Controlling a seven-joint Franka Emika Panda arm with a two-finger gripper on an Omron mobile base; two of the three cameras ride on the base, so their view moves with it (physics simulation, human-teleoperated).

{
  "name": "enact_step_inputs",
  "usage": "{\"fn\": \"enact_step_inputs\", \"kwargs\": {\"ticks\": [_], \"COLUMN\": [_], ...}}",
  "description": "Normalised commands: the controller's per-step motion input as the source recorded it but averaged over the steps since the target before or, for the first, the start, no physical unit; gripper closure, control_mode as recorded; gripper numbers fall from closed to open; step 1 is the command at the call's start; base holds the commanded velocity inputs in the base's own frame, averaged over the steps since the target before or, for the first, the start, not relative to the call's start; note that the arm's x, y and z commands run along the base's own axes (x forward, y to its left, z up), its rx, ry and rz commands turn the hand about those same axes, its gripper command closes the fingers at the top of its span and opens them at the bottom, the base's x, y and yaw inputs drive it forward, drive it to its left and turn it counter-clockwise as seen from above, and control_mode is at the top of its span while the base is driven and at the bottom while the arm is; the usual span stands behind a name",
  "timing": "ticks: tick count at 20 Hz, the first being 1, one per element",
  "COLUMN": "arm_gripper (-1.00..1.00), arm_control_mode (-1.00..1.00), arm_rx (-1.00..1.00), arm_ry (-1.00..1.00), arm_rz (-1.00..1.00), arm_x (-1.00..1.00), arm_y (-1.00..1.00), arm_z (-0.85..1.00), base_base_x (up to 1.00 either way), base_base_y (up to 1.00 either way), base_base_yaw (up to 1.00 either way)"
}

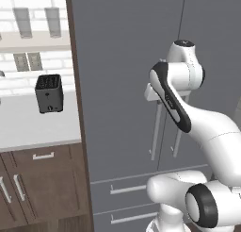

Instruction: Take the strawberry from the fridge and place it on top of the pancake, located on the dining counter.

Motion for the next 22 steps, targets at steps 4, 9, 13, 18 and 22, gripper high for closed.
{"fn": "enact_step_inputs", "kwargs": {"ticks": [4, 9, 13, 18, 22], "arm_gripper": [-1.00, -1.00, -1.00, -1.00, -1.00], "arm_control_mode": [1.00, 1.00, 1.00, 1.00, 1.00], "arm_rx": [0.00, 0.00, 0.00, 0.00, 0.00], "arm_ry": [0.00, 0.00, 0.00, 0.00, 0.00], "arm_rz": [0.00, 0.00, 0.00, 0.00, 0.00], "arm_x": [0.00, 0.00, 0.00, 0.00, 0.00], "arm_y": [0.00, 0.00, 0.00, 0.00, 0.00], "arm_z": [0.00, 0.00, 0.00, 0.00, 0.00], "base_base_x": [0.00, -0.49, -0.96, -0.51, -0.17], "base_base_y": [0.00, -0.37, -0.72, -0.03, 0.41], "base_base_yaw": [0.00, -0.03, -0.03, 0.00, 0.00]}}
